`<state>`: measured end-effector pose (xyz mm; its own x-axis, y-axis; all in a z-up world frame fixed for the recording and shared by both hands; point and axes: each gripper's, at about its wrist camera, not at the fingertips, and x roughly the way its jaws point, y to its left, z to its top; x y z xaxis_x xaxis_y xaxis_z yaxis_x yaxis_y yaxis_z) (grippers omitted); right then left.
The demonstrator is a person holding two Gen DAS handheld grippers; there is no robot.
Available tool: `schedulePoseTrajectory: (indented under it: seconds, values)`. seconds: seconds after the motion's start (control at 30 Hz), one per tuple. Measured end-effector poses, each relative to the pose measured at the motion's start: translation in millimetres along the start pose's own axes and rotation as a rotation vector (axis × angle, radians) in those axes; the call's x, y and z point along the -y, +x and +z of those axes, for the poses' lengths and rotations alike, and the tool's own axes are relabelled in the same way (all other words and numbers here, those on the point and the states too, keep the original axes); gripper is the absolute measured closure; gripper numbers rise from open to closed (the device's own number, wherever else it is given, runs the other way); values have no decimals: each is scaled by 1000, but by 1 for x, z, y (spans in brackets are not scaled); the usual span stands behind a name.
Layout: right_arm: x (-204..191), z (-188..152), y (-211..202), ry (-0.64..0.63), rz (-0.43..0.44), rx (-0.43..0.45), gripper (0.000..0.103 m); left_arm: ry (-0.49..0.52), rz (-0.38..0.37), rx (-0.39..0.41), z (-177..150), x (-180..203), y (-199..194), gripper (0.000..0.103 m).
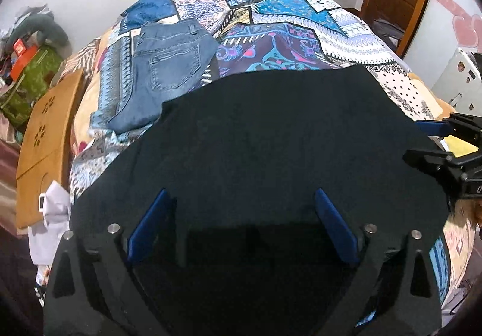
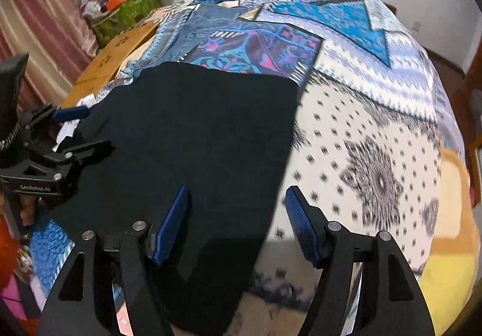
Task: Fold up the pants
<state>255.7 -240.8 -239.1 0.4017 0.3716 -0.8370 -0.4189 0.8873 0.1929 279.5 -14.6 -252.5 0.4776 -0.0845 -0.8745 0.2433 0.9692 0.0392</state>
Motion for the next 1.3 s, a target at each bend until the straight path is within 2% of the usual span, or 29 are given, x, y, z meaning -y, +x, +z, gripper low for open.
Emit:
schedulePoseTrajectory:
  seconds: [0.23, 0.43, 0.67, 0.73, 0.87, 1.03, 1.1, 1.17, 1.3]
  values:
    - [-3, -17, -19, 14, -30, 10, 39, -28, 37, 15, -20, -3, -19, 5]
    - [-12, -14, -31, 12, -70, 30, 39, -107, 46, 45, -31, -13, -42, 6]
    - [-50, 11, -58, -38, 1, 136, 39, -352, 11, 147, -50, -69, -87, 6]
    - [-64, 18, -58, -59, 25, 156, 39, -400, 1, 142, -56, -84, -92, 6]
    - [-96, 29, -44, -112, 48, 169, 39, -482, 41, 116, -80, -113, -93, 6]
    - [-120, 29, -8, -158, 51, 103, 39, -542, 53, 57, -117, -135, -88, 6]
    - [-128, 24, 8, -190, 23, 64, 39, -578, 26, 32, -130, -143, -84, 6]
    - [-135, 17, 26, -237, -10, 13, 39, -625, -49, 9, -142, -150, -80, 6]
    - [-134, 8, 28, -259, -29, 26, 38, -717, -190, -35, -162, -158, -68, 6]
